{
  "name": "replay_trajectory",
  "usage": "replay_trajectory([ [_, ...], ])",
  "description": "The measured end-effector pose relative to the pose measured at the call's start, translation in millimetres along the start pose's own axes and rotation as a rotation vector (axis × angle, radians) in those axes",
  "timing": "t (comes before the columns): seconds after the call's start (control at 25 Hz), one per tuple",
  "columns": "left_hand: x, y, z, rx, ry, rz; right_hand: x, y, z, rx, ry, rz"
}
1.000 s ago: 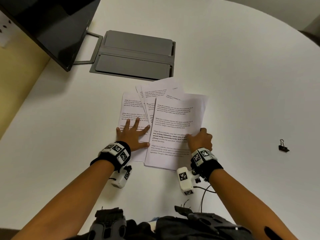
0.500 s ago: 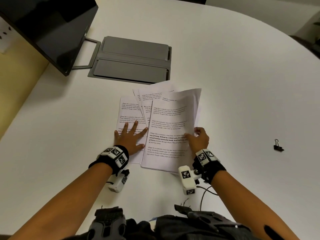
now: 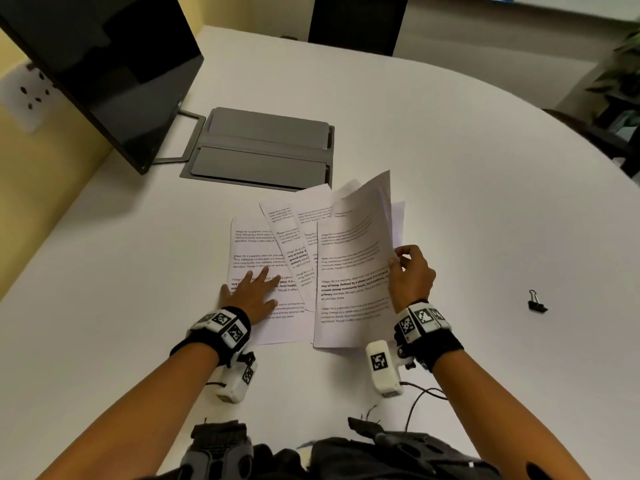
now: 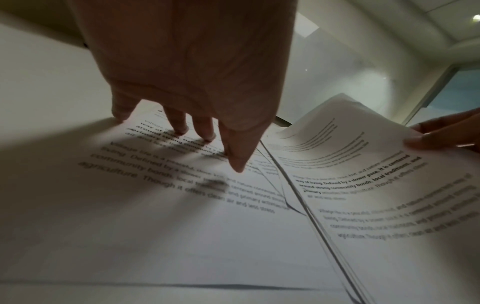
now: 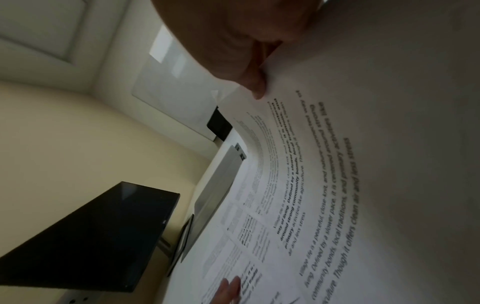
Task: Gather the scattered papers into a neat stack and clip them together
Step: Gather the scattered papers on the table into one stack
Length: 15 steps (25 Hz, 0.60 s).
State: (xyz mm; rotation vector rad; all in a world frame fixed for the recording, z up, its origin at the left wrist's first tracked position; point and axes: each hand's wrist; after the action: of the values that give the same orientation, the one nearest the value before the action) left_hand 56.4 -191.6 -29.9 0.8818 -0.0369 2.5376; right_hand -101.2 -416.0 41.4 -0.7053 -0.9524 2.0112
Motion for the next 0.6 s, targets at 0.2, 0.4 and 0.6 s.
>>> replay_trajectory([
  [0.2, 18.2, 6.7, 4.8, 0.252, 0.073, -0.018, 3.5, -22.6, 35.3, -0.026, 0.046, 0.154],
  [0.4, 48.9, 23.3, 24.2, 0.703, 0.130, -0.129, 13.7, -48.0, 65.7, -0.147, 0.079, 0.231],
  [0.6, 58.6, 35.9, 36.4, 1.002, -0.159, -0.086, 20.4, -51.5, 76.2, -0.298, 0.053, 0.240],
])
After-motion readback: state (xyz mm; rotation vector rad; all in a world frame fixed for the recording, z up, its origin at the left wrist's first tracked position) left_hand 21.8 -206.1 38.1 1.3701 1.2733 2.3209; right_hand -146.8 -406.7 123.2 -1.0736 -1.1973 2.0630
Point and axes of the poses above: each hand's wrist, its own x-axis away from the middle knuckle, its own z-axis out of the back of the hand, y = z × x, and after that the axes turned 12 degrees about z, right-handed
